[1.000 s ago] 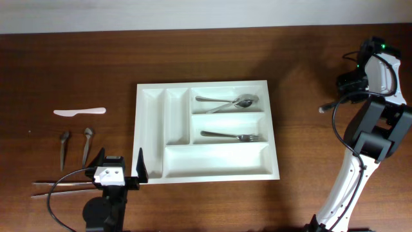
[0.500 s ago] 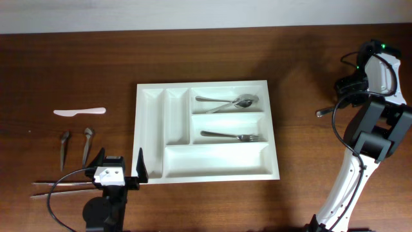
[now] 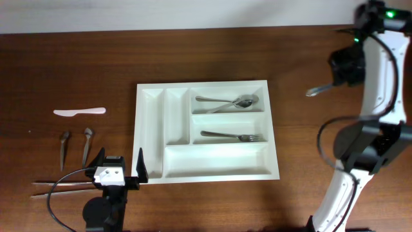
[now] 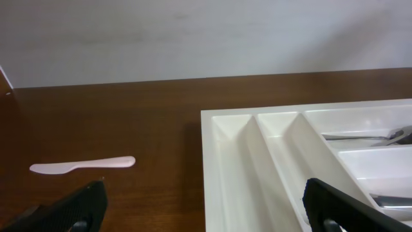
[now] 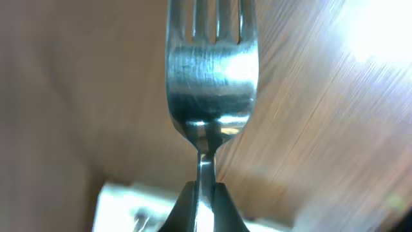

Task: Pack container
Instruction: 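Carry the fork left and lower it into the middle-right compartment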

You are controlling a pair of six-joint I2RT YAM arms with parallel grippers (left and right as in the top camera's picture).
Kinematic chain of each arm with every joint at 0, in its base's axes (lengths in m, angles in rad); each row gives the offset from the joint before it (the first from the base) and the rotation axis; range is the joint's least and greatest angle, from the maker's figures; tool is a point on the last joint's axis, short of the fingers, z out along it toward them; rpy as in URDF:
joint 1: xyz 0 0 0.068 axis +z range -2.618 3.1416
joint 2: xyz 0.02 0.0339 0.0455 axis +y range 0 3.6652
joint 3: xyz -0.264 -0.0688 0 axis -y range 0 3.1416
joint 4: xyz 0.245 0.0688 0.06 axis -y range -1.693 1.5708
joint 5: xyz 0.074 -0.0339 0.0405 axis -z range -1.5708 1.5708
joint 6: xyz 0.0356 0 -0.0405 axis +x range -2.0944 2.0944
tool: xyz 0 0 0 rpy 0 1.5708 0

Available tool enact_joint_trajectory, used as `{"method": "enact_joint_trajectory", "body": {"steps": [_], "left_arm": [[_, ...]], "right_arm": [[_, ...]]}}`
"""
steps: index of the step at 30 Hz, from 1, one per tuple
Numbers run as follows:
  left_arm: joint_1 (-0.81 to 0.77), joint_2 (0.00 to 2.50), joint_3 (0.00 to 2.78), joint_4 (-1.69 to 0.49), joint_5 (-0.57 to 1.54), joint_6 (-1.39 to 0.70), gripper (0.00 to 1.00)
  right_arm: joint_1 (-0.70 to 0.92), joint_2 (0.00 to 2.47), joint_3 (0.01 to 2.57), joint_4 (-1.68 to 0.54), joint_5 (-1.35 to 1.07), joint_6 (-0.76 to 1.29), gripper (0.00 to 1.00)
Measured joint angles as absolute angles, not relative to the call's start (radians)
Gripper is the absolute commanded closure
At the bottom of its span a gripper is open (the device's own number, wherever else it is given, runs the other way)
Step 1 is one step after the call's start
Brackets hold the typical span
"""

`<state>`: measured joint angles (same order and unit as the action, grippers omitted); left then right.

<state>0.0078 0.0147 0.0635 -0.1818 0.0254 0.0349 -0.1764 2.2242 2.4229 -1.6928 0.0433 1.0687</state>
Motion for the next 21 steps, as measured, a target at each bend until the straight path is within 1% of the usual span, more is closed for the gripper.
{"method": "enact_joint_trajectory", "body": {"steps": [4,11,17,21], "left_arm": [[0.008,0.015,0.064,-0.182,0.025,0.035,0.01],[0.008,0.015,0.064,-0.182,0.025,0.035,0.01],[0.008,0.015,0.064,-0.182,0.025,0.035,0.01],[0.008,0.015,0.064,-0.182,0.025,0.035,0.01]], "right_arm": [[-0.042,2.175,2.426,-1.693,-0.002,1.194,0.96],[0.221,2.172,2.411,-1.693,-0.019,1.423,0.96],[0.417,2.172,2.321,-1.692,-0.016,1.628,0.96],[0.508,2.172,2.253,-1.682,-0.016,1.742,0.95]]}}
